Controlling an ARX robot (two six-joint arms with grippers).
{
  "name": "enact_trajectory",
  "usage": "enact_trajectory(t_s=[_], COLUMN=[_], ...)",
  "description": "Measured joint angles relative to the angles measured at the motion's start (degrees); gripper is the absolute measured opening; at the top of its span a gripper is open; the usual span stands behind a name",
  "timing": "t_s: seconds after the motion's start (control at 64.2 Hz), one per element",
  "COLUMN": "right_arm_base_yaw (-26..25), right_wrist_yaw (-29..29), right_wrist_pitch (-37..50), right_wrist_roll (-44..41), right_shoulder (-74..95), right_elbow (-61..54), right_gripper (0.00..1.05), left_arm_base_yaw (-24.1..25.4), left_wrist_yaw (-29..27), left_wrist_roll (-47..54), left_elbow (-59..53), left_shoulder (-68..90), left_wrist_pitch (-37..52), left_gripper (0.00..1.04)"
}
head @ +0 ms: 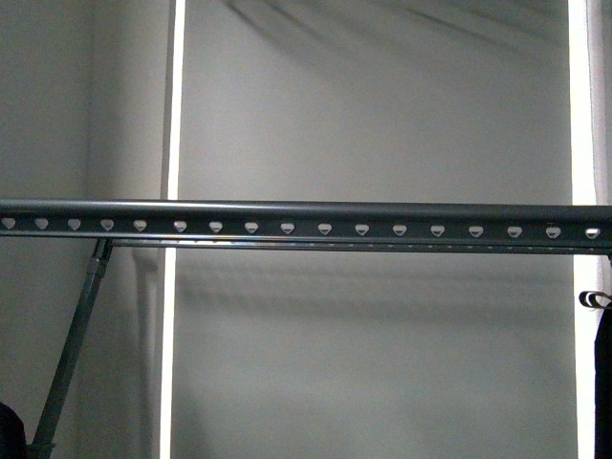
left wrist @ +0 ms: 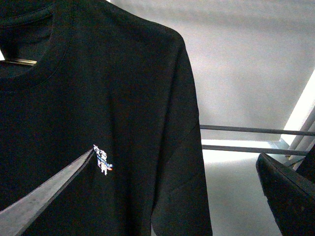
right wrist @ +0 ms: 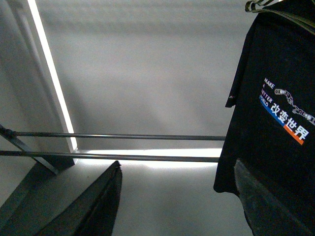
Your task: Hang clothes on hanger
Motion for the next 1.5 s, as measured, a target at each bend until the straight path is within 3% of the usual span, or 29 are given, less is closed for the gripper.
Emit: enact_trajectory(t_s=[0.14,0.265,0.374,0.467,0.545,0.639,0.748,0.841,1.012,1.293,1.495], right_arm_base_yaw=[0.00,0.00,0.00,0.00,0.00,0.00,0.00,0.00,0.00,0.00,0.00], right_wrist_yaw=[0.02,0.00,-0.11,0.00,0.07,0.02,0.02,0.04,0.02,0.02,0.00], right_wrist_pitch=[0.00,0.00,0.00,0.00,0.00,0.00,0.00,0.00,0.00,0.00,0.00], right_wrist_roll=[0.00,0.02,0.00,0.02,0.02,0.02,0.02,0.02,0.02,0.02,0.02], right_shoulder=[0.00,0.00,0.00,0.00,0.00,0.00,0.00,0.00,0.00,0.00,0.00], right_elbow=[0.00,0.00,0.00,0.00,0.00,0.00,0.00,0.00,0.00,0.00,0.00], right_gripper=[0.97,0.97,0.97,0.97,0.97,0.97,0.97,0.97,0.97,0.97,0.97], left_arm_base_yaw=[0.00,0.00,0.70,-6.34,-12.41,-10.69,-5.27,-3.72,-3.43,-0.81,0.81], left_wrist_yaw=[0.00,0.00,12.87,8.09,0.85,-10.51,-19.82,-19.69,-22.62,-25.51,-25.49], left_wrist_roll=[0.00,0.00,10.95,21.00,22.60,14.78,-3.85,-17.86,-33.86,-42.40,-45.13], left_elbow=[0.00,0.00,1.07,1.42,4.76,16.68,33.20,43.36,52.13,62.12,63.01], left_shoulder=[0.00,0.00,3.34,7.65,16.48,33.31,51.32,62.80,73.22,83.73,86.66], left_wrist_pitch=[0.02,0.00,-3.19,5.53,18.47,27.23,16.26,6.80,5.11,1.92,0.68], left_gripper=[0.98,0.98,0.98,0.98,0.98,0.98,0.98,0.98,0.98,0.98,0.98])
